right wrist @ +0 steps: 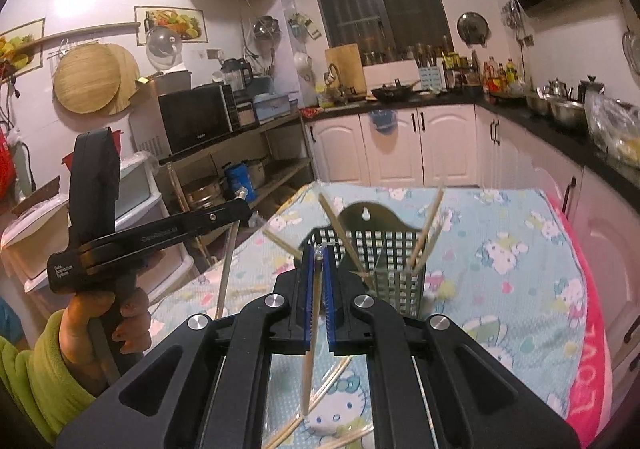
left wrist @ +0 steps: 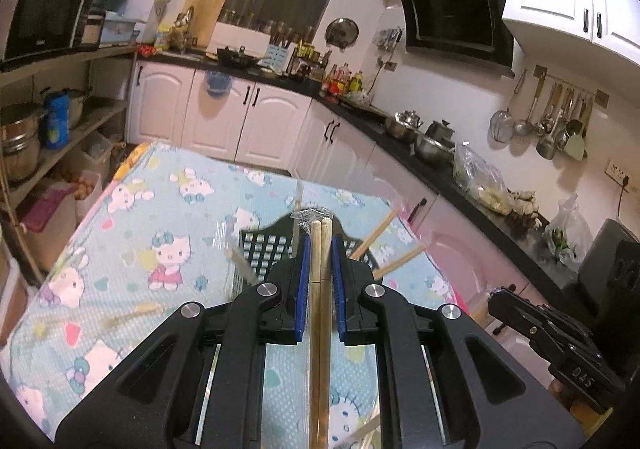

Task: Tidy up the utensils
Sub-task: 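Lift the chopsticks with both tools and carry them above the green holder, then lower the held chopsticks into the green holder slots with both tools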

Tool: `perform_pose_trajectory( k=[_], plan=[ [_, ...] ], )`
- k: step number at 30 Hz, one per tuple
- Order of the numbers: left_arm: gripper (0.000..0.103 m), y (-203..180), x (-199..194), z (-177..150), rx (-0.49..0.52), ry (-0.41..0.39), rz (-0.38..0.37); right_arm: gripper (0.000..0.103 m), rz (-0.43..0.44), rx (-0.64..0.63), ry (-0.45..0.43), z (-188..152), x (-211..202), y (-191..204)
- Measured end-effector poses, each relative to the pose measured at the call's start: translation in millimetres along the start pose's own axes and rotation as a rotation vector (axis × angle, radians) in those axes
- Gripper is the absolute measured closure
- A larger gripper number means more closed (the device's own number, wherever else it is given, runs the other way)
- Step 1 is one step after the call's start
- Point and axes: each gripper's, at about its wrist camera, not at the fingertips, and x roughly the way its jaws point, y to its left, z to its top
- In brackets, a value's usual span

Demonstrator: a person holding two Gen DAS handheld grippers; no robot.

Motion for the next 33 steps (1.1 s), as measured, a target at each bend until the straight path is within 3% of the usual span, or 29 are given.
perform_pose_trajectory(
  k=[15, 33],
  plan=[
    [0.098, -1, 27, 61, -0.003, -0.138, 0.079, 0.098, -0.015, -0.022, -0.086, 47, 9, -12],
    [0.098, -2, 61, 93, -0.006, -0.309, 0.22, 0.098, -0.039, -0.035, -0.157, 87, 27, -27]
  ],
)
